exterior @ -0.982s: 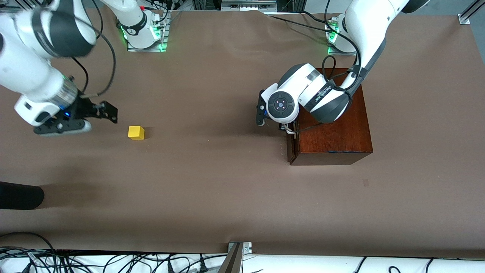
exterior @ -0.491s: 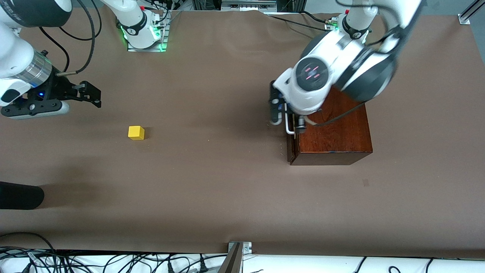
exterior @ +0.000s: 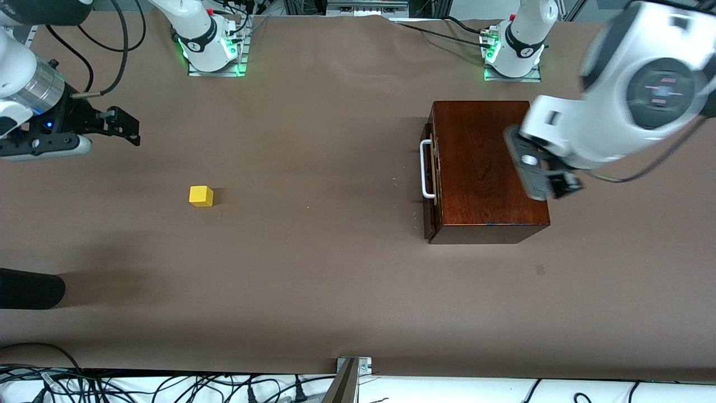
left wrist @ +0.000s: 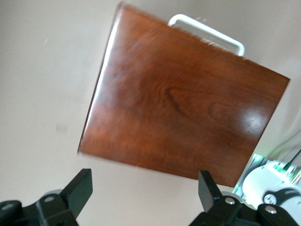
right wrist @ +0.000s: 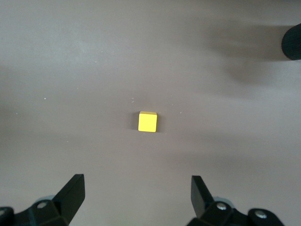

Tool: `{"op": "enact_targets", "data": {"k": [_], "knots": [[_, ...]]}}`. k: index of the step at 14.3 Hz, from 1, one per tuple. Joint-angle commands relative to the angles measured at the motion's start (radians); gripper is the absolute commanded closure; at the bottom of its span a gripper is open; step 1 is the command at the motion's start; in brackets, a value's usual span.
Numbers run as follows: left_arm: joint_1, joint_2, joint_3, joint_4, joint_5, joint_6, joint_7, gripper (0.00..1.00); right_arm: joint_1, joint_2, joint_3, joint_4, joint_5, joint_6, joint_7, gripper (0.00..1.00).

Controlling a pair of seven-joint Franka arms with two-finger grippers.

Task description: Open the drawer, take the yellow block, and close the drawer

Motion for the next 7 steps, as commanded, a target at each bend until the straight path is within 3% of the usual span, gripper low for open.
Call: {"op": "enact_targets", "data": {"k": [1, 3, 7], "knots": [[-0.059, -0.212, 0.195, -0.233, -0.124, 0.109, -0.202, 0.0, -0.006, -0.019, 0.011, -0.01, -0.005, 0.018, -0.007, 0.0], [-0.058, -0.328, 0.278, -0.374, -0.218, 0.222, -0.363, 0.0, -0.006, -0.018, 0.005, -0.004, 0.004, 0.027, 0.0, 0.0], [-0.058, -0.411, 0.317, -0.424, -0.222, 0.25, -0.67, 0.0, -0.017, 0.01, 0.0, 0.021, 0.005, 0.061, 0.011, 0.0]]}}
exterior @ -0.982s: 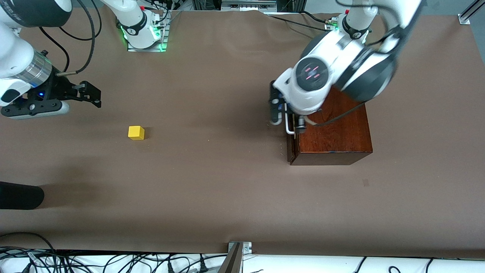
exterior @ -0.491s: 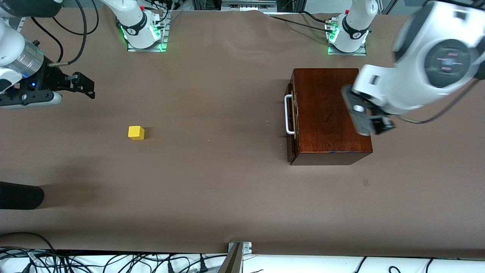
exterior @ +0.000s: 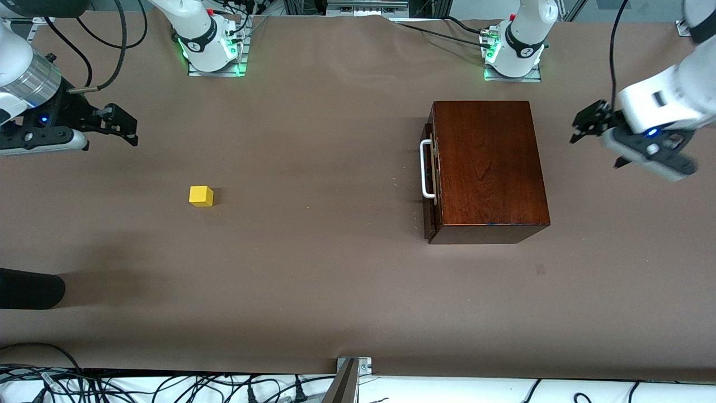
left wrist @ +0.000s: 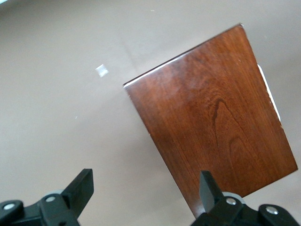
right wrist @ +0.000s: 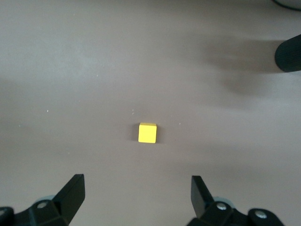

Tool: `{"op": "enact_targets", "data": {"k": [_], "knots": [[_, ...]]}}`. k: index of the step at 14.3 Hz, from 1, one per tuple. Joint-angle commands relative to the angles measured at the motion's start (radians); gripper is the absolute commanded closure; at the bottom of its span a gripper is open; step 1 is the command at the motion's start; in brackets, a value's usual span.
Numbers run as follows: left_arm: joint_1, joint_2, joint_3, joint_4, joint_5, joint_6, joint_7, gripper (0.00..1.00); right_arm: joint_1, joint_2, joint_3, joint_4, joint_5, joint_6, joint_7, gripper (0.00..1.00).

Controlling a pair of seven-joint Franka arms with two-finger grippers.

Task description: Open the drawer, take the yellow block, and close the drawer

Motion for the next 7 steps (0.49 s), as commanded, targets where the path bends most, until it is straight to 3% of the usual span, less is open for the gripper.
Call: {"op": "enact_targets", "data": {"k": [1, 3, 7], "knots": [[-0.012, -0.075, 0.014, -0.087, -0.022, 0.04, -0.284, 0.0, -0.014, 0.012, 0.003, 0.018, -0.003, -0.002, -0.001, 0.0], [-0.012, -0.075, 0.014, -0.088, -0.019, 0.055, -0.396, 0.0, -0.015, 0.013, 0.001, 0.016, -0.01, -0.002, -0.001, 0.0], [-0.014, -0.086, 0.011, -0.09, -0.011, 0.037, -0.404, 0.0, -0.017, 0.018, -0.013, 0.016, -0.011, -0.002, -0.008, 0.0]]}}
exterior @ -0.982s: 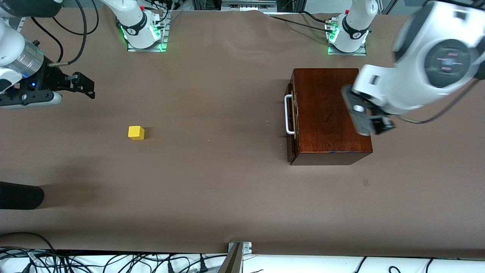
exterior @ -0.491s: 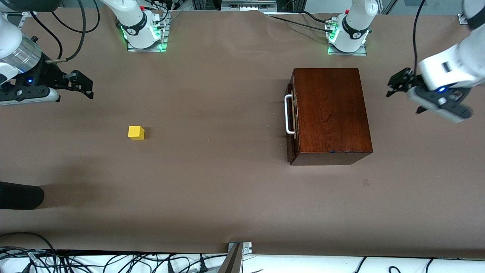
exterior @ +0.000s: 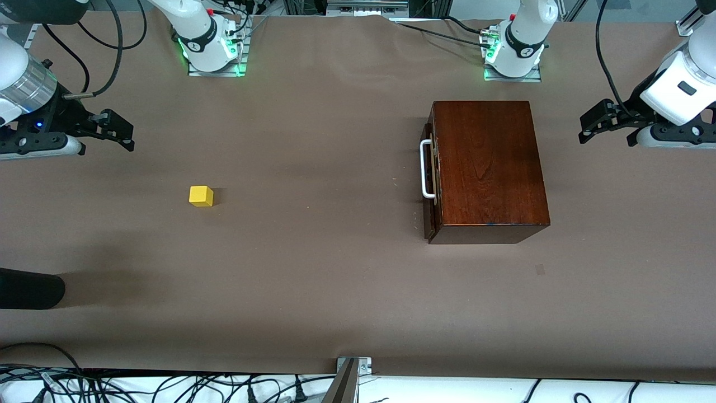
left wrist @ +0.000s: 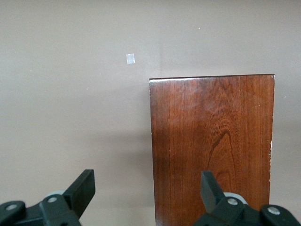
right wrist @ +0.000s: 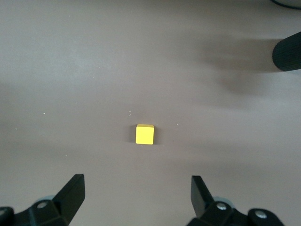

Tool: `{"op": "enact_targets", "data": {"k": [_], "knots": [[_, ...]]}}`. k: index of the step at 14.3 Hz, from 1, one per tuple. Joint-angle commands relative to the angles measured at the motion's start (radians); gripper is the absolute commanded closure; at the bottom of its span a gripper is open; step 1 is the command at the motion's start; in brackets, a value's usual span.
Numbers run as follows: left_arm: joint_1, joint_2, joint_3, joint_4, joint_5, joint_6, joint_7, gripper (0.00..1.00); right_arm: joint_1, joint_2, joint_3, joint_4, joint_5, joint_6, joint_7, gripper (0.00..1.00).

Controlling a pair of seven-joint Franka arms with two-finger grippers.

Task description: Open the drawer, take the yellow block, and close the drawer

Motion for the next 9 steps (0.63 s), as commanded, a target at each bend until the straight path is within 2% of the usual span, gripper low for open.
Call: {"op": "enact_targets", "data": {"k": [1, 9], "knots": [[-0.008, -0.036, 0.006, -0.03, -0.01, -0.02, -0.021, 0.0, -0.012, 0.008, -0.004, 0.015, -0.01, -0.007, -0.012, 0.0], [-0.001, -0.05, 0.02, -0.068, -0.013, -0.018, -0.026, 0.0, -0.009, 0.008, -0.004, 0.016, -0.012, -0.007, -0.01, 0.0]]}}
